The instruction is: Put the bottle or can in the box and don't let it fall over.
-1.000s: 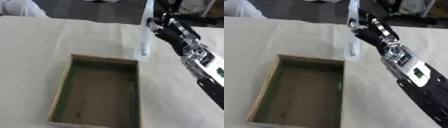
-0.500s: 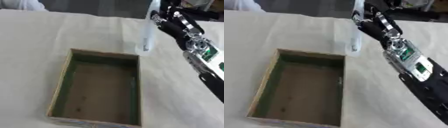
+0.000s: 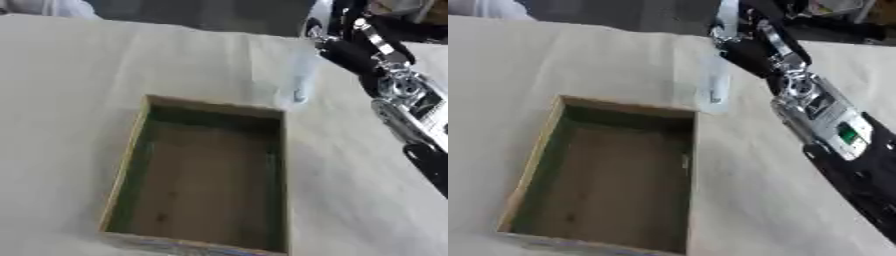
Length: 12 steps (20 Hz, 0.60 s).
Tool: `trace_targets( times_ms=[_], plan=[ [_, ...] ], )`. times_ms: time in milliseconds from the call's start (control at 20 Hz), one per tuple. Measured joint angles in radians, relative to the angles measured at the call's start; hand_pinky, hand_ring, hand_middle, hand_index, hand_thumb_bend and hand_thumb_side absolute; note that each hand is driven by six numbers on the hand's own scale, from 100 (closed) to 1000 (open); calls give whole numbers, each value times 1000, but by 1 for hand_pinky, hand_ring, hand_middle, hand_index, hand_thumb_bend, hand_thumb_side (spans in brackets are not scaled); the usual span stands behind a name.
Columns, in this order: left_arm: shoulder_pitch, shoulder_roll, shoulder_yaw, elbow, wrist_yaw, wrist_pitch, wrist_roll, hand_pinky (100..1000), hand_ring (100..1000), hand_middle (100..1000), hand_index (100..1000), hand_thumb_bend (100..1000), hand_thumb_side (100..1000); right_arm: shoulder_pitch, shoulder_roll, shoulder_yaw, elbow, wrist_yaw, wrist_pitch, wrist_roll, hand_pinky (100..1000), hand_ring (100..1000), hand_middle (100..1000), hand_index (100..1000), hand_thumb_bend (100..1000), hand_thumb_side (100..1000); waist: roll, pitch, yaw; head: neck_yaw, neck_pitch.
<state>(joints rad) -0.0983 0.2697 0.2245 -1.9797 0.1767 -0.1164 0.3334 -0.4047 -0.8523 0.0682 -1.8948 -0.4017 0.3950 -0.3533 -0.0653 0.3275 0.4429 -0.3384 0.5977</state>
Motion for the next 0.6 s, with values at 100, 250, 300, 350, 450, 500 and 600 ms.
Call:
trace_targets(
  times_ms=[100, 250, 300, 350, 450, 500, 600],
  plan=[
    [0, -2, 0, 0, 0, 0, 0, 1000, 768, 827, 739, 646, 455, 0, 0, 0, 0, -3, 2, 2, 1000, 1000, 1000, 1000, 100, 470, -1, 1, 3, -3, -4],
    [0, -7, 0, 0, 0, 0, 0, 1000, 767, 828, 739, 646, 455, 0, -3, 0, 0, -8, 3, 3, 1000, 1000, 1000, 1000, 100, 470, -5, 6, 8, -7, -9],
    [0, -8, 0, 0, 0, 0, 0, 1000, 767, 828, 739, 646, 455, -1, -4, 0, 1, -9, 3, 3, 1000, 1000, 1000, 1000, 100, 470, -6, 8, 10, -8, -12],
    [0, -8, 0, 0, 0, 0, 0, 1000, 767, 827, 739, 646, 455, -1, -6, -1, 1, -9, 3, 3, 1000, 1000, 1000, 1000, 100, 470, -6, 9, 11, -9, -12],
    [-1, -8, 0, 0, 0, -1, -1, 1000, 767, 827, 738, 646, 456, -2, -6, -3, 3, -12, 3, 3, 1000, 1000, 1000, 1000, 100, 470, -7, 12, 16, -14, -13],
    [-1, -8, 0, 0, 0, -1, -1, 1000, 767, 827, 738, 646, 456, -4, -6, -5, 5, -14, 3, 3, 1000, 1000, 1000, 1000, 100, 470, -8, 14, 19, -17, -16],
    [-3, -8, 0, 0, 0, -2, -2, 1000, 766, 827, 738, 646, 456, -7, -7, -6, 7, -17, 3, 2, 1000, 1000, 1000, 1000, 100, 470, -11, 17, 22, -22, -21]
  ],
)
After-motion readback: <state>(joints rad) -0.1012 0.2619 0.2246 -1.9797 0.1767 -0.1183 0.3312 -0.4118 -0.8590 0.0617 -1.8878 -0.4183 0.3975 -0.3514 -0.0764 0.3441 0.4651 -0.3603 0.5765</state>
